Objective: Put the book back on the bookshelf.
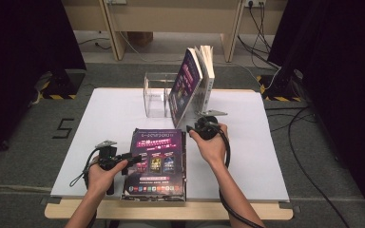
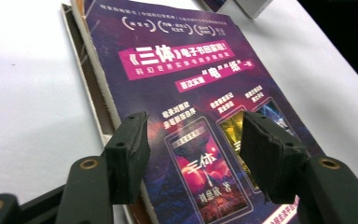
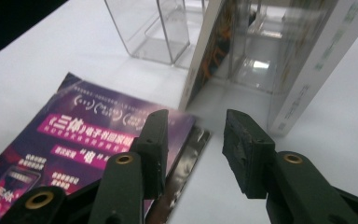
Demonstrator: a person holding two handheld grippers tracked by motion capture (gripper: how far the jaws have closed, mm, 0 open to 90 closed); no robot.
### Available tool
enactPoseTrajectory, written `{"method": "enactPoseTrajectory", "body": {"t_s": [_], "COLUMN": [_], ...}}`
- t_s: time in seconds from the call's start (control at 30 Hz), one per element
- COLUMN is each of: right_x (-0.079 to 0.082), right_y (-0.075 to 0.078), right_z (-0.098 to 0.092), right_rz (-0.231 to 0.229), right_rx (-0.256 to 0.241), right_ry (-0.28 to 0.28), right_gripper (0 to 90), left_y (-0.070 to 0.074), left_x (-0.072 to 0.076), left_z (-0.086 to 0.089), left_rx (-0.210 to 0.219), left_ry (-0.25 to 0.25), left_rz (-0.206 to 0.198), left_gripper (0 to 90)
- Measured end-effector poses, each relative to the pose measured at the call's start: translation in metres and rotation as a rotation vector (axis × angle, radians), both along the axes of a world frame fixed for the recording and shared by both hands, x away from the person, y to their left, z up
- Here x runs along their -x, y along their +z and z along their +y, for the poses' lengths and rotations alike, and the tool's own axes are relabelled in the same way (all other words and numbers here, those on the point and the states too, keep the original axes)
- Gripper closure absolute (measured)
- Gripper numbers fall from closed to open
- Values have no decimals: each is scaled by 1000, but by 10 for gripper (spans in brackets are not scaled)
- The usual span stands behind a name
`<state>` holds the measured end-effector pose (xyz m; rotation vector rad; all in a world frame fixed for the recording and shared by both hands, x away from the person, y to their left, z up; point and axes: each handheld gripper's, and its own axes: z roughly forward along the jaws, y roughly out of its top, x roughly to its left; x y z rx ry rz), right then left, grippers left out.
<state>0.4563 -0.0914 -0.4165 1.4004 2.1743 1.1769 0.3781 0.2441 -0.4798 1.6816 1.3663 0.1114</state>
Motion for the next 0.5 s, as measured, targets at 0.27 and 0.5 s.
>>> {"method": "enactPoseTrajectory", "body": {"t_s": [0.27, 0.5], "right_x": [9, 14], "right_y": [-22, -37], "right_z": [4, 12], "right_rz": [78, 142], "right_rx": [4, -13], "right_ry": [39, 66], "right_gripper": [605, 605], "left_y": [0, -1], "left_x": [-2, -6], "left_z": [4, 2], "left_rx": [-40, -51], "left_ry": [38, 49], "left_rz": [14, 36], "left_gripper": [420, 434]}}
